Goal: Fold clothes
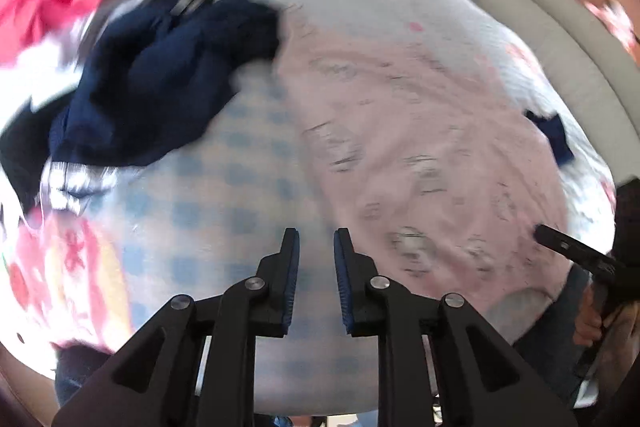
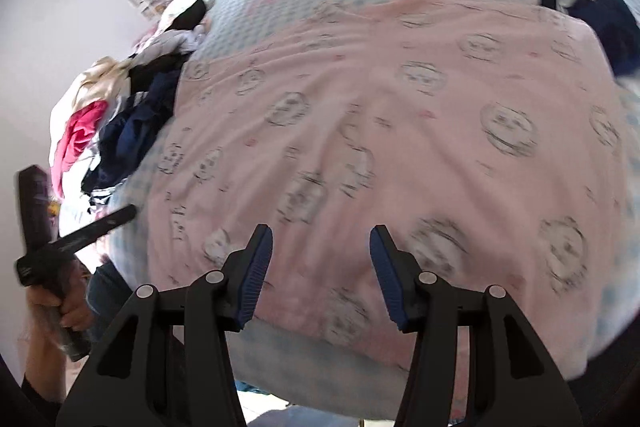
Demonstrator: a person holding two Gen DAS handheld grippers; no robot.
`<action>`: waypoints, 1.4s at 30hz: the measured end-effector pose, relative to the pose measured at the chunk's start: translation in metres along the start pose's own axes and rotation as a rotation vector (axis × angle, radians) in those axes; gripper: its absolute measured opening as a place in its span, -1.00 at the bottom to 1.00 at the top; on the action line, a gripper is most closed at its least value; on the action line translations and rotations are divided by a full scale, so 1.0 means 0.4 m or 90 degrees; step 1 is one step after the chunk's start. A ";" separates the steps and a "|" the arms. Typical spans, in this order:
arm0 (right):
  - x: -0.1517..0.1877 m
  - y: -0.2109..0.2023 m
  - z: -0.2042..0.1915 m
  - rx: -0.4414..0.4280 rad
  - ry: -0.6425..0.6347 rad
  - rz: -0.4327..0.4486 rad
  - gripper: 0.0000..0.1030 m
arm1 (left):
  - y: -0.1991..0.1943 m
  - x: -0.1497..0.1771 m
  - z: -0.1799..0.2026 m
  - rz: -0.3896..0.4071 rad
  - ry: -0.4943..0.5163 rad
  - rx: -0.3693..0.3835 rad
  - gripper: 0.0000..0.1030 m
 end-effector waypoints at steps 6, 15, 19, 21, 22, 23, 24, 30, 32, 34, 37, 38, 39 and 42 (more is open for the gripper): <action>0.034 0.025 0.022 0.033 -0.003 -0.058 -0.01 | 0.070 -0.010 0.110 -0.046 0.061 0.026 -0.29; 0.090 -0.053 0.152 0.113 0.034 -0.076 0.10 | 0.061 0.031 0.109 -0.039 0.071 -0.051 -0.31; 0.127 -0.048 0.162 0.117 0.023 -0.069 0.09 | 0.102 0.053 0.117 -0.046 0.073 -0.093 -0.27; 0.128 -0.070 0.164 0.121 0.021 -0.061 0.09 | 0.102 0.069 0.099 -0.059 0.070 -0.096 -0.27; 0.130 -0.084 0.169 0.124 0.023 -0.057 0.09 | 0.098 0.073 0.091 -0.060 0.069 -0.093 -0.27; 0.132 -0.098 0.174 0.127 0.025 -0.052 0.09 | 0.090 0.075 0.086 -0.059 0.068 -0.088 -0.27; 0.135 -0.113 0.185 0.113 0.046 -0.051 0.09 | 0.076 0.070 0.088 -0.052 0.066 -0.079 -0.26; 0.154 -0.148 0.236 0.103 0.112 -0.036 0.11 | 0.051 0.048 0.148 -0.035 0.060 0.026 -0.26; 0.173 -0.138 0.247 0.110 0.119 -0.054 0.11 | 0.098 0.048 0.166 -0.062 0.063 0.006 -0.26; 0.191 -0.128 0.257 0.117 0.127 -0.071 0.11 | 0.134 0.048 0.178 -0.085 0.064 -0.010 -0.26; 0.213 -0.134 0.273 0.128 0.139 -0.078 0.11 | 0.123 0.049 0.156 -0.085 0.052 -0.011 -0.26; 0.218 -0.139 0.278 0.135 0.144 -0.077 0.11 | 0.120 0.050 0.149 -0.085 0.048 -0.012 -0.26; 0.225 -0.147 0.285 0.140 0.151 -0.076 0.11 | 0.116 0.050 0.142 -0.085 0.044 -0.012 -0.26; 0.228 -0.182 0.309 0.161 0.182 -0.060 0.13 | 0.086 0.053 0.155 -0.074 0.060 -0.013 -0.26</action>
Point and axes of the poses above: each gripper's, at about its wrist camera, not at the fingertips, and y roughly the way its jaws point, z to its right, x to its underside, the point moved 2 cm from there along y, roughly the way its jaws point, and after that the axes turned 9 degrees about -y, right-handed, at the moved point
